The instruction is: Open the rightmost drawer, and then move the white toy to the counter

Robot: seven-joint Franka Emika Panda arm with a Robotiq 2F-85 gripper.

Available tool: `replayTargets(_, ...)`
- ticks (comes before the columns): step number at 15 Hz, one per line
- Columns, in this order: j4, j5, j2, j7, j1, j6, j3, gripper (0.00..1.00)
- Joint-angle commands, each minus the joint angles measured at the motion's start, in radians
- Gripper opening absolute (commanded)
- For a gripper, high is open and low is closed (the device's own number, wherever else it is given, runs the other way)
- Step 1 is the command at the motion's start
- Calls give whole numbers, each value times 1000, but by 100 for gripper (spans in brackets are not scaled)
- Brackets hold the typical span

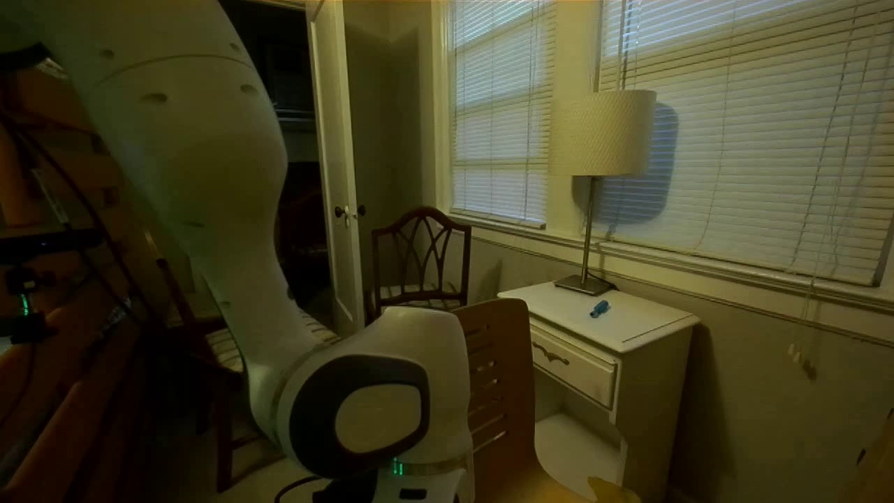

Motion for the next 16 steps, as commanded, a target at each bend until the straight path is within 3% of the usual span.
replayTargets(1,61,-31,-1,-28,-10,-28,66,10)
replayTargets(16,113,-102,8,-119,-10,-102,124,10)
